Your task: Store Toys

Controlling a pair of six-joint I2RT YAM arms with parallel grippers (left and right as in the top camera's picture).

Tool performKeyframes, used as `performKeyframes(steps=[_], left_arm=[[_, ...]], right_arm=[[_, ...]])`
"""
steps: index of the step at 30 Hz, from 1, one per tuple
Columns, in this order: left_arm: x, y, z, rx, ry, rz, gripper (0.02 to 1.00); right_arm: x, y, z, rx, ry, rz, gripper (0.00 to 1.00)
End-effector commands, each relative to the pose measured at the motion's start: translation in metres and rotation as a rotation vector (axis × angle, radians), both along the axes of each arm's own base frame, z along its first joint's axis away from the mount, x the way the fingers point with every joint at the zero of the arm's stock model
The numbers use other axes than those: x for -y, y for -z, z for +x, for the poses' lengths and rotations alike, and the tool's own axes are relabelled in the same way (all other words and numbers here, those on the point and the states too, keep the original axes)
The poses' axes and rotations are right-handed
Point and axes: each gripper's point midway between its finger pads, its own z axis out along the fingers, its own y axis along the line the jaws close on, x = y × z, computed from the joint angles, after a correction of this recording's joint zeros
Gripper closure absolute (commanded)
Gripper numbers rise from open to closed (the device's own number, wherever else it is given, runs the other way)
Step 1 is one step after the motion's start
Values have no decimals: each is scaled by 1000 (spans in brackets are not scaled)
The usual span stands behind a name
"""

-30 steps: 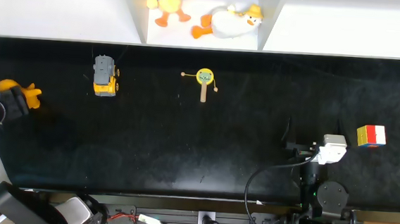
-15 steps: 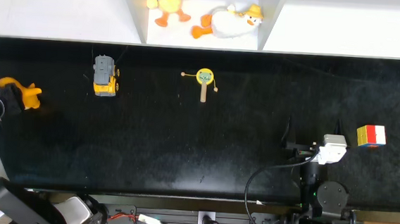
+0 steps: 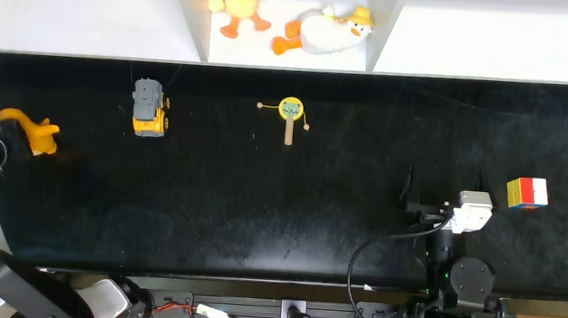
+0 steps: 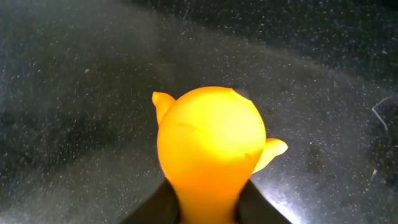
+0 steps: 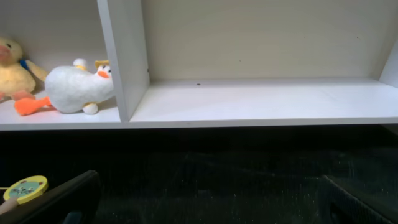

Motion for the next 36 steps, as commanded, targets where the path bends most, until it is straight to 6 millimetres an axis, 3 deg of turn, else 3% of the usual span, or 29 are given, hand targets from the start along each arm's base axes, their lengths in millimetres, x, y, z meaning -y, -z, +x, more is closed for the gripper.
performKeyframes(steps=[1, 3, 9, 16, 21, 28, 36], left_arm=[[11, 4, 6, 39, 34, -69, 910], [11, 2, 7, 50, 13, -86, 980], [17, -21, 6, 104, 10, -70, 982], [26, -80, 1, 239, 19, 35, 982], [40, -120, 16, 405, 113, 57, 982], [52, -130, 53, 489, 188, 72, 982], [52, -123, 83, 510, 159, 82, 982]], right_arm=[[1, 4, 0, -1, 6, 7, 7], [1, 4, 0, -1, 6, 7, 5], [1, 4, 0, -1, 6, 7, 7], [1, 4, 0, -1, 6, 7, 7], [1, 4, 0, -1, 6, 7, 5], [1, 4, 0, -1, 6, 7, 5], [1, 4, 0, -1, 6, 7, 7]])
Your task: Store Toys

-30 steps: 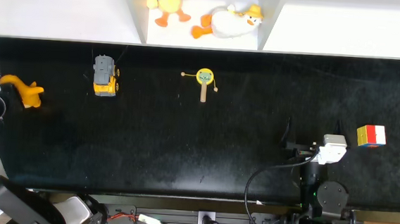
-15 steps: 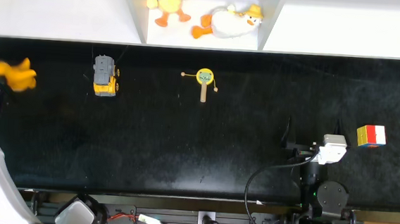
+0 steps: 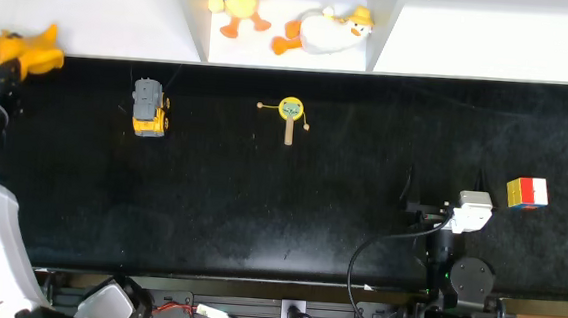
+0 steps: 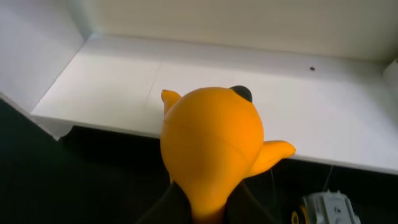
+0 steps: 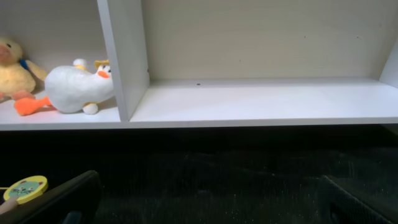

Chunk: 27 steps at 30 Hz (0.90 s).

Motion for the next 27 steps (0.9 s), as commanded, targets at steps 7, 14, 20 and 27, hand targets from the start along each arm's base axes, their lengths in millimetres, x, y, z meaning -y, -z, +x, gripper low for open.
performKeyframes(steps=[7, 14, 20, 27], left_arm=[[-9, 18, 23, -17, -139, -43, 982], [-5, 7, 32, 14, -155, -53, 982], [-10, 5, 40, 28, -190, -114, 982], [-18, 10, 58, -28, -228, -96, 985]], right_arm=[[1, 4, 0, -1, 6, 7, 5], [1, 4, 0, -1, 6, 7, 7], [1, 4, 0, -1, 6, 7, 5], [1, 4, 0, -1, 6, 7, 7]])
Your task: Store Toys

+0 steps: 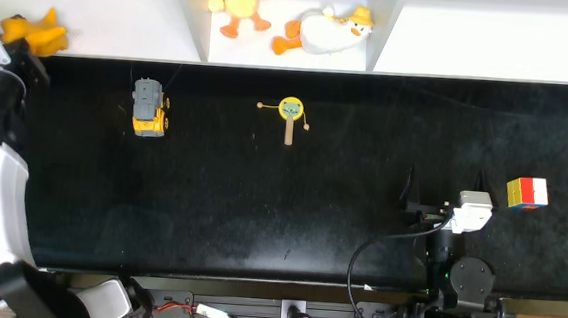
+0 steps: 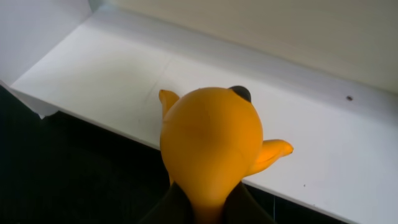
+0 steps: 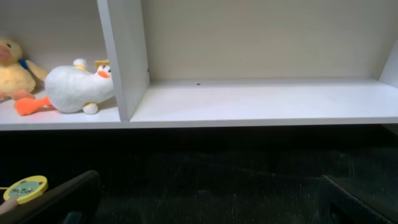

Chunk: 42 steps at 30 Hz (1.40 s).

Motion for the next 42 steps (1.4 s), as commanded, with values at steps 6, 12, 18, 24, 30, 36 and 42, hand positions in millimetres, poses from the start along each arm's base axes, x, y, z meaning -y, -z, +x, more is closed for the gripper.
performKeyframes(steps=[6, 12, 18, 24, 30, 36, 42], left_arm=[[-14, -17, 22, 2, -40, 41, 982], [-18, -1, 30, -28, -38, 29, 985], [-22, 3, 36, -24, -30, 50, 982], [-24, 12, 41, -30, -31, 43, 982], [-24, 23, 45, -47, -25, 34, 982], [-25, 14, 50, -7, -20, 51, 982], [-24, 6, 55, 30, -7, 63, 980]], right_arm=[[1, 4, 0, 0, 5, 8, 5], [1, 4, 0, 0, 5, 7, 5], [1, 4, 0, 0, 5, 7, 5], [1, 4, 0, 0, 5, 7, 5], [1, 4, 0, 0, 5, 7, 7], [1, 4, 0, 0, 5, 7, 5], [1, 4, 0, 0, 5, 7, 5]])
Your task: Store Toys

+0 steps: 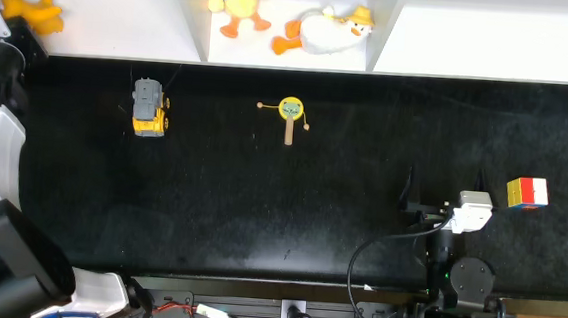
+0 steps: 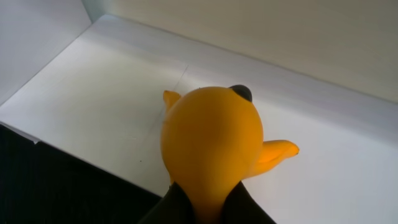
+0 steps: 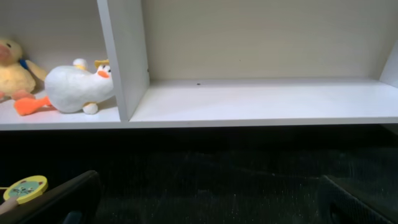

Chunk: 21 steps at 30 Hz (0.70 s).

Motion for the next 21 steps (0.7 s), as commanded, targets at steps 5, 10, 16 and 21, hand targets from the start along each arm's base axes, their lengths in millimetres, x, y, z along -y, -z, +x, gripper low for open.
performKeyframes(steps=[5, 10, 16, 21], left_arm=[[4, -2, 5, -3, 30, 8, 982], [7, 13, -3, -67, 26, -25, 982], [6, 6, -4, -91, 19, -36, 985], [0, -10, -8, -134, -9, -13, 985]], right_arm=[[1, 4, 0, -1, 6, 7, 5], [1, 4, 0, -1, 6, 7, 7], [1, 4, 0, -1, 6, 7, 7], [1, 4, 0, -1, 6, 7, 5]])
